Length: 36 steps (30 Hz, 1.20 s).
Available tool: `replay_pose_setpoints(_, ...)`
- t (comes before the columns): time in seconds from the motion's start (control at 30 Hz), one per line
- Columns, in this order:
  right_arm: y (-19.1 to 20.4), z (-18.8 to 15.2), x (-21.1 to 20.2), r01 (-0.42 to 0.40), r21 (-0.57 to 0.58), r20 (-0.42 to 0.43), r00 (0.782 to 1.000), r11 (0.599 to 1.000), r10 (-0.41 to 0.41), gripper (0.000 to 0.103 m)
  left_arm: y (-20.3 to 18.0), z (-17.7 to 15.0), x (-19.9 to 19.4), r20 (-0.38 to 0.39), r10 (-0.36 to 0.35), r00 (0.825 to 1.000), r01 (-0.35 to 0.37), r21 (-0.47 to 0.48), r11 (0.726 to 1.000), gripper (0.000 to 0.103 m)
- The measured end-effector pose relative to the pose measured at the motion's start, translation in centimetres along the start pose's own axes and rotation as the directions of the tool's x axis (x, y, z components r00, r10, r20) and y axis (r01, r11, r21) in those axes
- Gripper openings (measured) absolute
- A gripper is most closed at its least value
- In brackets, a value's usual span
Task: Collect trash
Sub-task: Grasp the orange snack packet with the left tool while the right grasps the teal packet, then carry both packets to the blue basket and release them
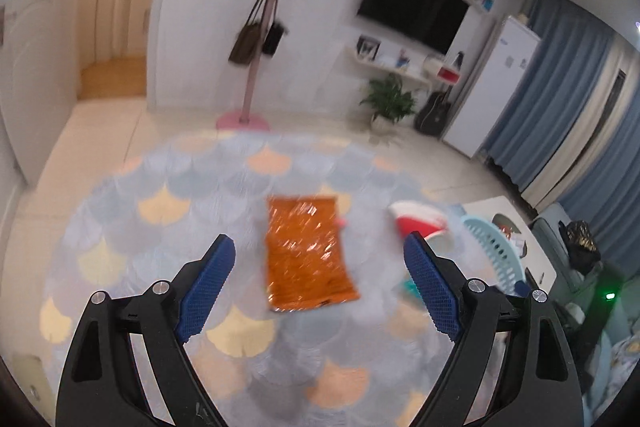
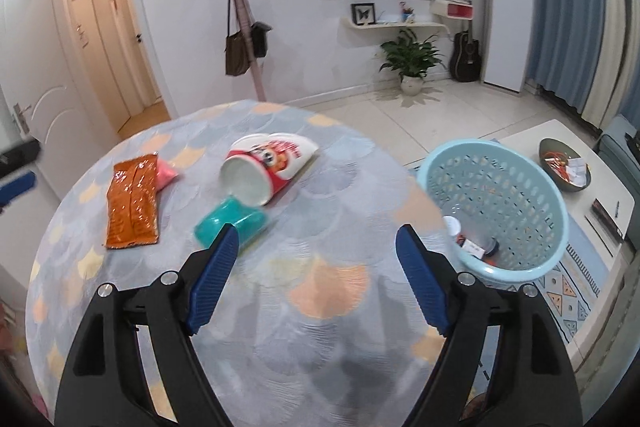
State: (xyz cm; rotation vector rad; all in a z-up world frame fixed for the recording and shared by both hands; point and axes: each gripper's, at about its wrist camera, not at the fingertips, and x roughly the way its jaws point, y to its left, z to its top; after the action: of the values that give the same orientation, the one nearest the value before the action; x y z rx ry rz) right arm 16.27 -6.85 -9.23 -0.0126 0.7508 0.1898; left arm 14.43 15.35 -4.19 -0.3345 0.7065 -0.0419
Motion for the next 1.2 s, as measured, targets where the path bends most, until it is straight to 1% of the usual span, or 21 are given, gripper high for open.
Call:
replay_pose_setpoints(0.07,0.6,0.1,0.4,-0.007,-0.012,-0.012,1.0,1.0,0.007,0.077,0.6,-0.5,2.3,-0.045,-0.004,0.999,0.003,-0.017,1.0,0.088)
replay_pose_setpoints(0.13,1.0,0.1,0.9,-0.007,-0.02,-0.023,1.0,1.0,0.007,0.077,1.0,-1.0,4.2,-0.075,0.006,0.997,-0.008,-0.028,1.0,0.088)
replay_pose_setpoints(0.23,1.3,0.0,1.4,-0.005,-0.031,-0.04,0.999,0.999,0.003,0.077,1.4,-2.0,6.3,-0.114,0.049,0.992,-0.053,-0.032,0.998,0.088)
replay_pose_setpoints(0.33,1.0,0.1,2.0,-0.014,-0.022,-0.064,0.998,1.0,0.012,0.077,1.7,-2.2,7.5,-0.135,0.034,0.99,-0.041,-0.046,0.998,0.088)
replay_pose_setpoints(0.43,0.6,0.5,2.6,-0.048,0.012,-0.093,0.994,0.999,0.049,0.077,1.5,-2.2,8.7,-0.154,0.033,0.988,-0.04,-0.04,0.998,0.088)
replay_pose_setpoints(0.53,0.8,1.0,3.4,-0.088,0.057,-0.123,0.988,0.994,0.095,0.077,1.1,-2.2,9.5,-0.148,0.067,0.987,-0.068,-0.006,0.998,0.088)
replay_pose_setpoints(0.6,1.0,1.2,3.9,-0.097,0.075,-0.134,0.985,0.992,0.107,0.077,0.7,-2.4,9.7,-0.142,0.097,0.985,-0.093,0.034,0.995,0.087)
replay_pose_setpoints(0.63,1.1,1.3,4.2,-0.1,0.084,-0.14,0.984,0.991,0.111,0.077,0.6,-2.4,9.7,-0.137,0.107,0.985,-0.102,0.044,0.994,0.086)
replay_pose_setpoints(0.67,1.2,1.4,4.4,-0.101,0.089,-0.145,0.983,0.991,0.113,0.077,0.6,-2.5,9.6,-0.127,0.119,0.985,-0.114,0.051,0.992,0.079)
replay_pose_setpoints(0.73,1.6,1.5,5.1,-0.108,0.103,-0.163,0.979,0.989,0.124,0.077,0.6,-2.5,9.3,-0.118,0.121,0.986,-0.115,0.054,0.992,0.064)
replay_pose_setpoints(0.77,1.7,1.5,5.4,-0.111,0.11,-0.17,0.977,0.988,0.129,0.077,0.8,-2.5,9.1,-0.113,0.127,0.986,-0.121,0.055,0.991,0.059)
replay_pose_setpoints(0.8,1.8,1.5,5.6,-0.114,0.114,-0.174,0.976,0.987,0.133,0.077,0.8,-2.5,8.9,-0.109,0.126,0.986,-0.121,0.053,0.991,0.057)
replay_pose_setpoints(0.83,2.0,1.5,5.8,-0.116,0.118,-0.178,0.975,0.986,0.136,0.077,0.9,-2.5,8.8,-0.107,0.12,0.987,-0.115,0.049,0.992,0.051)
replay_pose_setpoints(0.87,2.2,1.4,6.2,-0.113,0.122,-0.183,0.974,0.986,0.135,0.077,0.9,-2.6,8.5,-0.103,0.112,0.988,-0.108,0.048,0.993,0.048)
replay_pose_setpoints(0.93,2.3,1.4,6.9,-0.11,0.137,-0.196,0.971,0.985,0.135,0.077,0.7,-2.9,8.0,-0.09,0.112,0.99,-0.108,0.05,0.993,0.045)
replay_pose_setpoints(0.97,2.3,1.3,7.2,-0.11,0.144,-0.199,0.97,0.983,0.138,0.077,0.7,-3.0,7.5,-0.07,0.107,0.992,-0.104,0.049,0.993,0.044)
replay_pose_setpoints(1.0,2.5,1.4,7.2,-0.103,0.14,-0.188,0.974,0.985,0.129,0.077,0.8,-3.1,7.1,-0.055,0.098,0.994,-0.096,0.047,0.994,0.044)
replay_pose_setpoints(1.13,3.3,1.4,7.6,-0.085,0.112,-0.181,0.978,0.99,0.104,0.076,1.6,-3.1,6.2,-0.033,0.056,0.998,-0.056,-0.003,0.998,0.044)
replay_pose_setpoints(1.17,3.4,1.4,7.6,-0.076,0.099,-0.18,0.979,0.992,0.094,0.074,1.7,-3.1,6.0,-0.028,0.048,0.998,-0.049,-0.015,0.999,0.044)
replay_pose_setpoints(1.2,3.6,1.3,7.5,-0.074,0.087,-0.179,0.98,0.993,0.089,0.067,2.0,-2.9,5.7,-0.017,0.041,0.999,-0.041,-0.032,0.999,0.044)
